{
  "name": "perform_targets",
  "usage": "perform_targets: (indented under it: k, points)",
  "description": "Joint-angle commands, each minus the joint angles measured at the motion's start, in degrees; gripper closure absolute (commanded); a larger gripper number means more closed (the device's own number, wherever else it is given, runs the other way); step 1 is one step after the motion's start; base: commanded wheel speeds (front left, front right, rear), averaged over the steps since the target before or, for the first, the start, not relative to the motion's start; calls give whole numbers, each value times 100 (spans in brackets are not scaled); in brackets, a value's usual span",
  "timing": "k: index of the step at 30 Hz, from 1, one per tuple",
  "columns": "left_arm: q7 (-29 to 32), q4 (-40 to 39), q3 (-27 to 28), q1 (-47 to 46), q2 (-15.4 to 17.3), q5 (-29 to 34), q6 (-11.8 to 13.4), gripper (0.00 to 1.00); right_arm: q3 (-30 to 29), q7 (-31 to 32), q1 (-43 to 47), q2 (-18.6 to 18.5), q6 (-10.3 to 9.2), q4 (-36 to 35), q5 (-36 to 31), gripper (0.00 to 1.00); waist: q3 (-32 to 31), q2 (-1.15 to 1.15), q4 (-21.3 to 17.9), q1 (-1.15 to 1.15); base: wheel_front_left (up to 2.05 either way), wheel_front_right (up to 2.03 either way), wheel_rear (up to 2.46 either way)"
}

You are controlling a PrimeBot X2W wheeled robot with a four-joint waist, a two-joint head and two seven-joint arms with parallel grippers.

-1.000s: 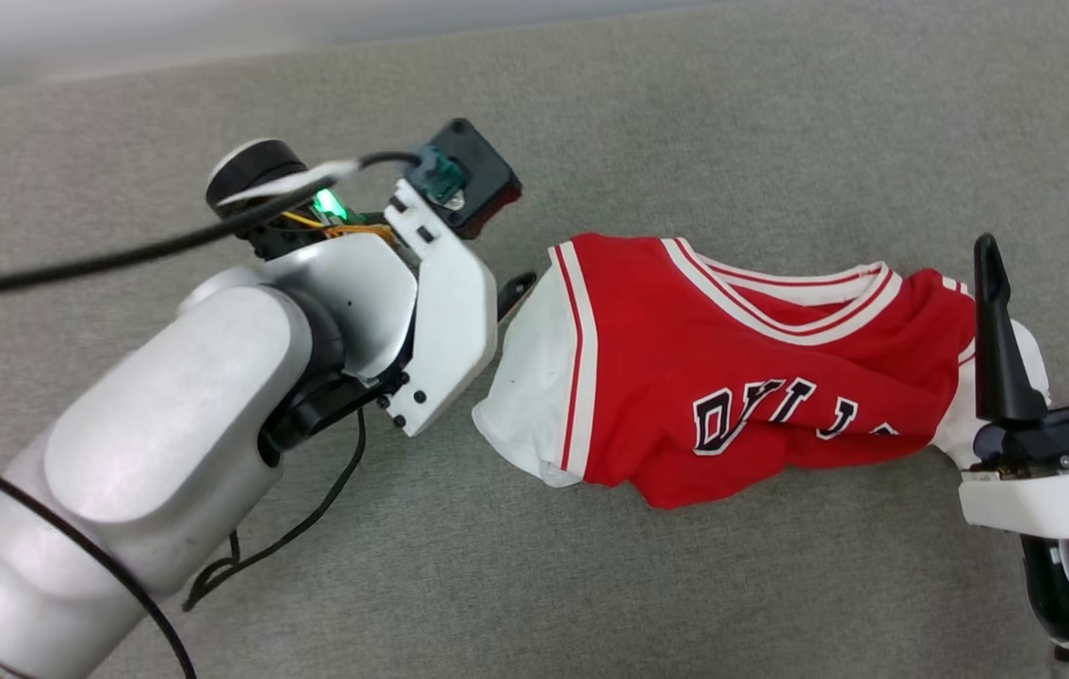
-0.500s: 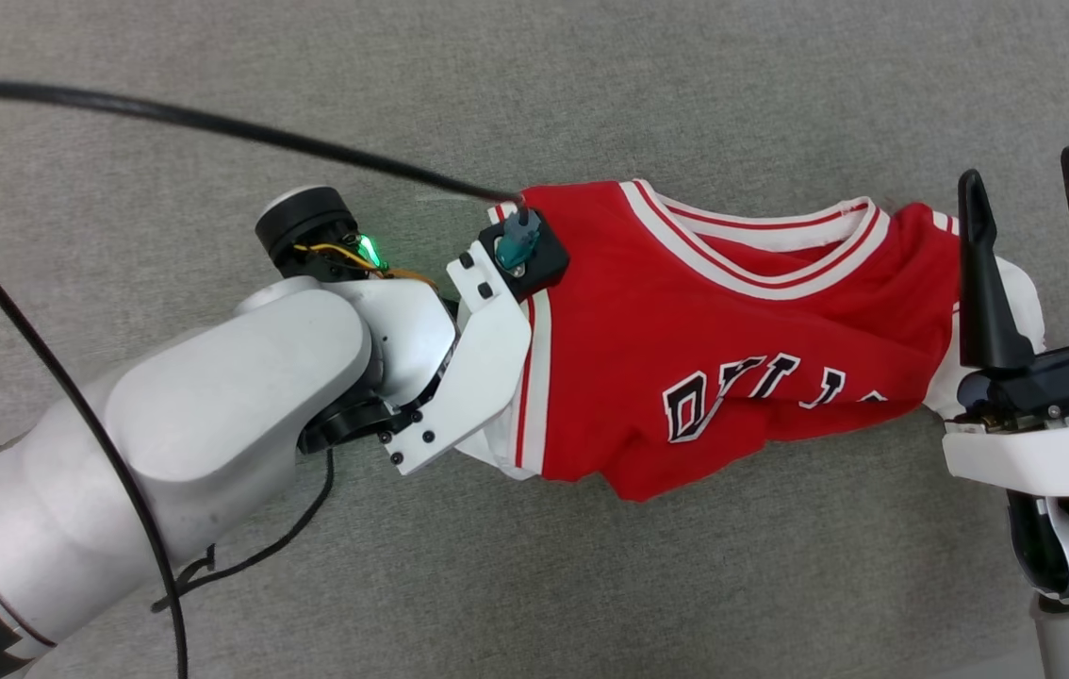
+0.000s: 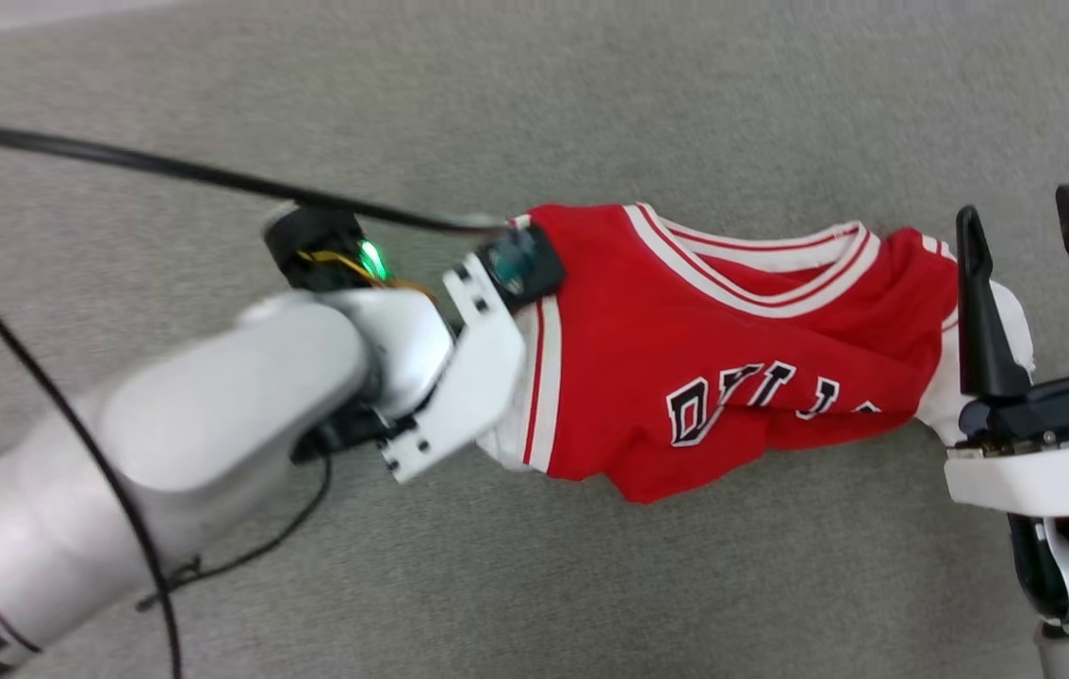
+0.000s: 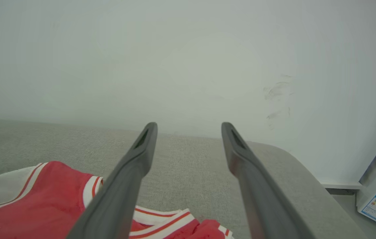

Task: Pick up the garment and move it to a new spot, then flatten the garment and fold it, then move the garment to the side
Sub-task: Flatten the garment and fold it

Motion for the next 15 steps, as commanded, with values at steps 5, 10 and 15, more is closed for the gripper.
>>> perform_targets:
  k: [5,10,15]
  points:
    - [-412,-19,146,-233,552,-290,0,100,-47,-11,238,-31,-2,28,-50,0,-439,0,411,-1,0,0,0]
    - [-377,-80,438,-173,1269,-592,181,100,-20,-11,301,-20,-2,23,-71,0,-514,0,532,-1,0,0,0]
    - [-362,114,689,-16,1845,-872,506,100,37,-11,206,-66,-2,7,-71,0,-378,0,491,-1,0,0,0]
